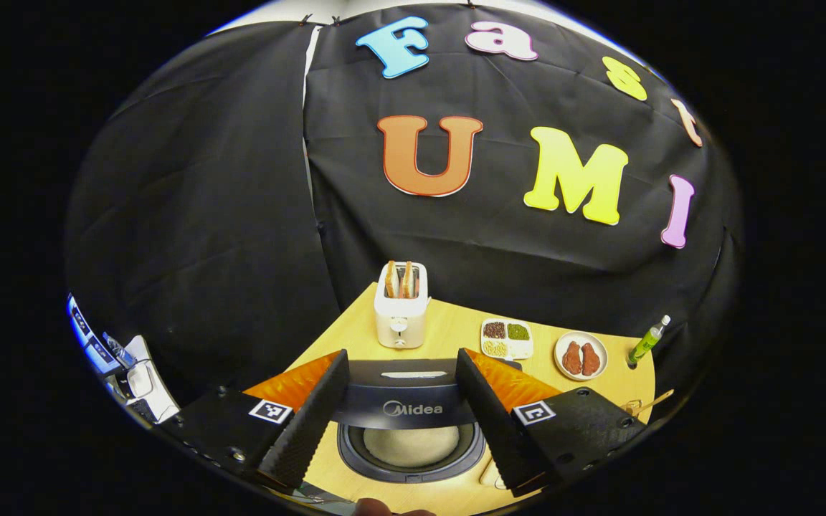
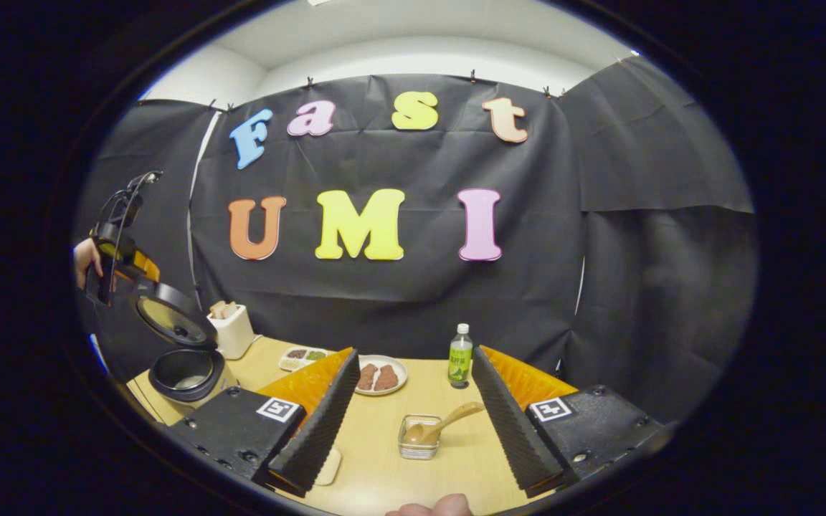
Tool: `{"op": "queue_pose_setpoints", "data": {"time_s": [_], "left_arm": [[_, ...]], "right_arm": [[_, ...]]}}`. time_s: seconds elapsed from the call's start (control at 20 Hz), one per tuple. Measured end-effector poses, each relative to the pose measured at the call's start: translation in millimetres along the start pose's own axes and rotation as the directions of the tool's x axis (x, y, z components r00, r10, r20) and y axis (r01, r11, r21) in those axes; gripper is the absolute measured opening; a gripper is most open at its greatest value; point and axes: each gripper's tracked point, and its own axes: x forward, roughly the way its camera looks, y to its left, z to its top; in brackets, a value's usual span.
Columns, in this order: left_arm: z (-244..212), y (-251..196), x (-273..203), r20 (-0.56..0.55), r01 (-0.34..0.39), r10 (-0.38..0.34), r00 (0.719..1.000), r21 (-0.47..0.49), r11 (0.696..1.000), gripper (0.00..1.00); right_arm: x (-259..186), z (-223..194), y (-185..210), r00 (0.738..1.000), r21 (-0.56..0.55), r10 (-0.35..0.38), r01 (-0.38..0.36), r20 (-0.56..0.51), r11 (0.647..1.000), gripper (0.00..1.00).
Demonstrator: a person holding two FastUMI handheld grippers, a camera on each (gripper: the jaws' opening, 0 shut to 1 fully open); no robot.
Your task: Close the left gripper, press the button to open the rice cooker; take a wooden spoon from the chopstick holder with the right hand, scoop a spoonful of rice and pour it into the rice cooker, then put the wooden spoon back into the chopstick holder.
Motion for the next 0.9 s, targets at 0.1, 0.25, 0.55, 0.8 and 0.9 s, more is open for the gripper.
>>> {"op": "queue_pose_setpoints", "data": {"time_s": [0.1,0.25,0.55,0.8,0.9], "left_arm": [[-19,-2,-9,-0.017,0.004,-0.004,1.000,0.003,1.000,0.97],[-49,-8,-18,-0.036,0.026,-0.026,0.999,0.009,1.000,0.97],[-109,-14,-26,-0.124,0.042,-0.038,0.992,0.032,0.999,0.97],[-146,-17,-23,-0.188,0.046,-0.038,0.981,0.035,0.998,0.97],[-161,-17,-19,-0.214,0.053,-0.043,0.976,0.038,0.998,0.97]], "right_arm": [[-1,-1,3,1.000,0.022,-0.003,0.003,0.000,1.000,1.00],[-4,-4,6,1.000,0.033,0.004,-0.004,-0.008,0.999,1.00],[-7,-15,11,0.999,0.056,0.020,-0.018,-0.031,0.998,1.00],[-4,-27,4,0.999,0.085,0.019,-0.014,-0.051,0.996,1.00],[-2,-34,12,0.998,0.097,0.022,-0.017,-0.057,0.995,1.00]]}}
